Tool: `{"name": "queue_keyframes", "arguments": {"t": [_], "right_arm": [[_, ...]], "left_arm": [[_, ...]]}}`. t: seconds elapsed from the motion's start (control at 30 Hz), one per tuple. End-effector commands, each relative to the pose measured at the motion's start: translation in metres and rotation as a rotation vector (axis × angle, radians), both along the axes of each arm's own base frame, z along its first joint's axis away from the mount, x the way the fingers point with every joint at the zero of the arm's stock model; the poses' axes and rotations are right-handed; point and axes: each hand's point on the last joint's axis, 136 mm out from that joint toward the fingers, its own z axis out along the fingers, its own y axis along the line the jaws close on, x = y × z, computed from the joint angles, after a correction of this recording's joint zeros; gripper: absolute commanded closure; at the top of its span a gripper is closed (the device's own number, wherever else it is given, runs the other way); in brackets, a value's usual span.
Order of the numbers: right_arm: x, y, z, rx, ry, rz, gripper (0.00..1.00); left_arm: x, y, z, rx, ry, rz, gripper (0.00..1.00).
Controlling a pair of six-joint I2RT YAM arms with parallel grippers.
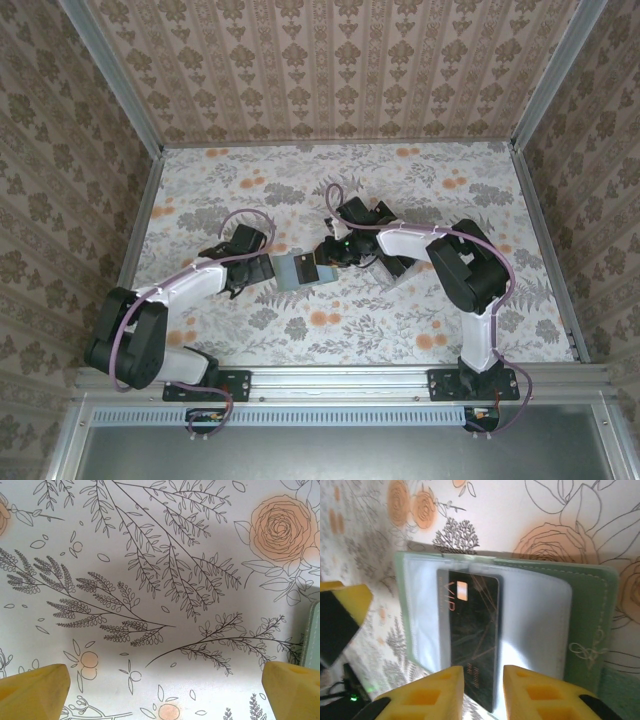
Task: Put the credit cards into the card holder
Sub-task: Insert the credit card into the card slot.
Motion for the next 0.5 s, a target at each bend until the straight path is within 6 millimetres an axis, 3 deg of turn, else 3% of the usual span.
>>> {"name": "queue_keyframes", "arguments": {"t": [0.0, 0.47], "right_arm": [[0.003, -0.008, 0.005, -0.098, -0.040, 0.006, 0.86], [0.004, 0.004, -0.013, -0.162, -0.030, 0.054, 0.91]], "left_arm": [[0.003, -0.003, 0.007, -0.012, -0.015, -0.026, 0.00], [0.002, -0.009, -0.010, -0.015, 0.041, -0.049, 0.00]]}}
